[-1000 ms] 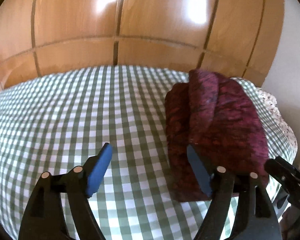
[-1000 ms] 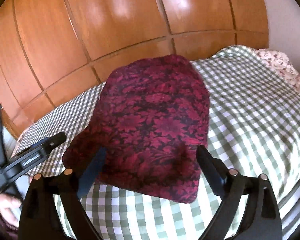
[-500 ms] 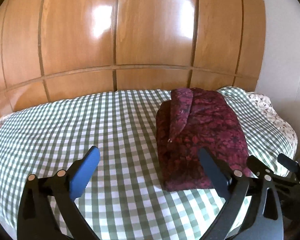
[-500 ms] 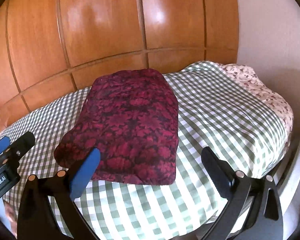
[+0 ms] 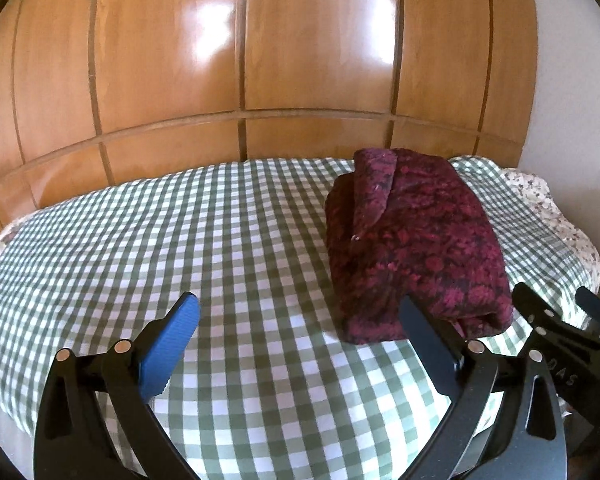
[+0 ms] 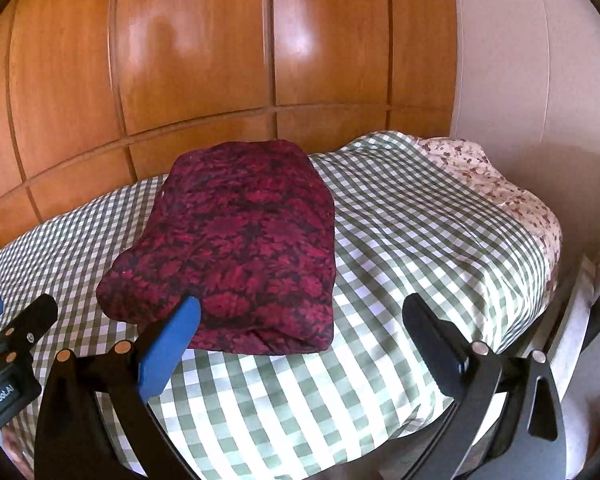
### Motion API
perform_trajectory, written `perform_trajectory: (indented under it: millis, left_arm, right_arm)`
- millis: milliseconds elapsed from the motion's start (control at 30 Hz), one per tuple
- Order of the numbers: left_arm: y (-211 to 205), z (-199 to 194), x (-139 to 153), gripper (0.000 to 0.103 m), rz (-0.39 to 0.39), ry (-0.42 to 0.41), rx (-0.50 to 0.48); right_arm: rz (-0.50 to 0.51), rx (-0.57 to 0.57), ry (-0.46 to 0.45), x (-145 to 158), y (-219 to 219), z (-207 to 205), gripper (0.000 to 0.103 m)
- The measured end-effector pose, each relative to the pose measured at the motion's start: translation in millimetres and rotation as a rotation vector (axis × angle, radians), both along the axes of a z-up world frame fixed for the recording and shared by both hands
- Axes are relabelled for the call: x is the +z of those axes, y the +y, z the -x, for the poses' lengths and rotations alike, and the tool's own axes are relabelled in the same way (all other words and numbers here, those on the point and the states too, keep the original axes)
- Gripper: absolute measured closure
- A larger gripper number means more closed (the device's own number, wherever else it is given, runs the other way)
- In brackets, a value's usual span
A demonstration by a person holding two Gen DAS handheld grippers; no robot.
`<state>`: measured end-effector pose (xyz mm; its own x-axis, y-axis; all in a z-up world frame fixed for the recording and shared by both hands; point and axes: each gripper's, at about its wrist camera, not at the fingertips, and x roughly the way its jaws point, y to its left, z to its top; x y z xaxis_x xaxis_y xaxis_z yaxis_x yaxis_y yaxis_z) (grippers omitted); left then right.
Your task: Fold small clothes
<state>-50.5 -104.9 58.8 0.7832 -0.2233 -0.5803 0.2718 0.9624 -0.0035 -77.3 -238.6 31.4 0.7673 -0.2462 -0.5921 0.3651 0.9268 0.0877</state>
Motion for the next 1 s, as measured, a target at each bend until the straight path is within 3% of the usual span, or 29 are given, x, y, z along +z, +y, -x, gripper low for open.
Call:
perform_trajectory:
  millis: [1000]
  left_arm:
    - [10.4,-1.1,-3.9,0.004,0.012,-0.001,0.027]
  right_arm:
    - [0.060,0.060,0.009,-7.8,15.4,-7.4,0.002]
